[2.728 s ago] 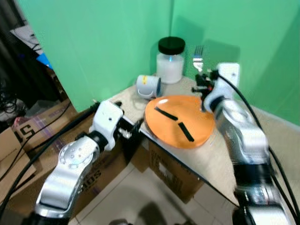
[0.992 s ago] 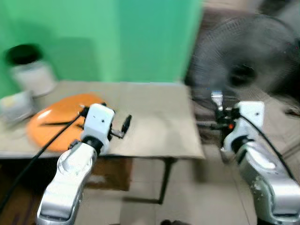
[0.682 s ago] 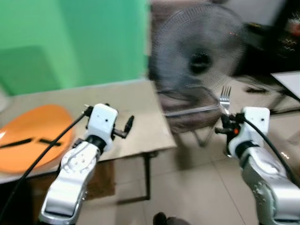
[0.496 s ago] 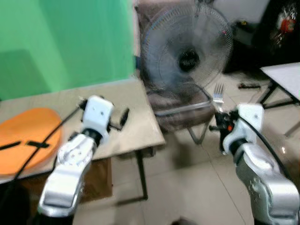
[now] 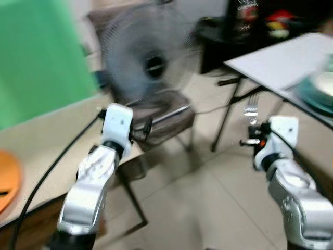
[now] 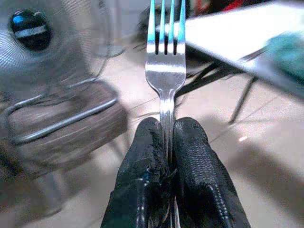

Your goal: Setting the table

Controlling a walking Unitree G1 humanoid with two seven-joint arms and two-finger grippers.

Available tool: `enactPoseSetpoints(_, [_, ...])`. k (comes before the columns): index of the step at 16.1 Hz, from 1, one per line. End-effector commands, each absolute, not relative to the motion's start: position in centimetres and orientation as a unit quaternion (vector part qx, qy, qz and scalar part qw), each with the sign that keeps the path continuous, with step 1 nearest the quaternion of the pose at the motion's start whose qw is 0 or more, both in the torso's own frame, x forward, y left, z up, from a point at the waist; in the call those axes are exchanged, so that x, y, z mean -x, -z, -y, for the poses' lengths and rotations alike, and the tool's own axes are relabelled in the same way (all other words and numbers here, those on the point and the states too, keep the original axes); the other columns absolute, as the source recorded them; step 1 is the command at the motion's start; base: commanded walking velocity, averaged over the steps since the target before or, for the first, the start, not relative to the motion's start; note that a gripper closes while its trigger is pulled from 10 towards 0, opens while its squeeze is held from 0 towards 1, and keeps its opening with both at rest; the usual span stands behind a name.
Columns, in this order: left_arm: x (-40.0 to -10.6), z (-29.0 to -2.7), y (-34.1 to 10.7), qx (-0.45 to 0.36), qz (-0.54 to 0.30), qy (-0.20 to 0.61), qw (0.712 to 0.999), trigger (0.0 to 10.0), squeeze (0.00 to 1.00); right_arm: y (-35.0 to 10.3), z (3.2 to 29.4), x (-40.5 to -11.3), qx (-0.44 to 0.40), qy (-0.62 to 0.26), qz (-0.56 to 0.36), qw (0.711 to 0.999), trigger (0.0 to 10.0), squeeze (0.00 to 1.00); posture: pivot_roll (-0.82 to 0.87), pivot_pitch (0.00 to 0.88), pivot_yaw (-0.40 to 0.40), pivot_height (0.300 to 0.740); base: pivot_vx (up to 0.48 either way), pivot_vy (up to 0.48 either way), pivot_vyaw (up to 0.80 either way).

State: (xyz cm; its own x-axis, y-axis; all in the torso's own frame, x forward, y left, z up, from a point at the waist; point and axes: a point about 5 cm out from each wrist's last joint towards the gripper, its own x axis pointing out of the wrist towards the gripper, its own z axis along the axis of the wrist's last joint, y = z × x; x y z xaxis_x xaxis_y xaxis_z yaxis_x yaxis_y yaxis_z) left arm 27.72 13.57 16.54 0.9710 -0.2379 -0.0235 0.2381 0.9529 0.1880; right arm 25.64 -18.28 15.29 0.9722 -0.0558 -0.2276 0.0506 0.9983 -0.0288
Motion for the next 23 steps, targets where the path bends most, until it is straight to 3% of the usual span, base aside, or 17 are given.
enactPoseSetpoints(1, [-27.6, -14.8, -15.7, -0.107, -0.019, 0.086, 0.990, 10.0, 0.00, -16.1, 16.9, -25.7, 0.008, -0.006, -0.096, 0.995, 10.0, 0.00, 0.04, 0.000, 0.029, 0.740, 0.000, 0.000, -0.78])
enactPoseSetpoints(4, [-27.4, -13.7, -15.9, -0.090, -0.008, 0.100, 0.991, 10.0, 0.00, -16.0, 18.4, -25.9, 0.012, 0.029, -0.100, 0.994, 10.0, 0.00, 0.04, 0.000, 0.023, 0.740, 0.000, 0.000, -0.78])
enactPoseSetpoints(8, [-27.3, -14.5, -15.2, -0.095, -0.025, 0.084, 0.992, 10.0, 0.00, -16.8, 17.9, -26.1, 0.026, 0.019, -0.084, 0.996, 10.0, 0.00, 0.01, 0.000, 0.031, 0.740, 0.000, 0.000, -0.78])
enactPoseSetpoints(12, [-27.7, -12.6, -15.6, -0.103, -0.007, 0.142, 0.984, 10.0, 0.00, -16.5, 18.6, -24.7, 0.024, 0.028, -0.090, 0.995, 10.0, 0.00, -0.01, 0.000, 0.069, 0.740, 0.000, 0.000, -0.78])
enactPoseSetpoints(18, [-27.8, -13.1, -15.6, -0.085, -0.010, 0.135, 0.987, 10.0, 0.00, -16.4, 18.9, -24.8, 0.032, 0.043, -0.093, 0.994, 10.0, 0.00, -0.01, 0.000, 0.059, 0.740, 0.000, 0.000, -0.78])
enactPoseSetpoints(23, [-27.6, -14.8, -16.0, -0.084, -0.007, 0.107, 0.991, 10.0, 0.00, -16.4, 17.9, -25.3, 0.027, 0.027, -0.092, 0.995, 10.0, 0.00, 0.00, 0.000, 0.025, 0.740, 0.268, 0.000, -0.74])
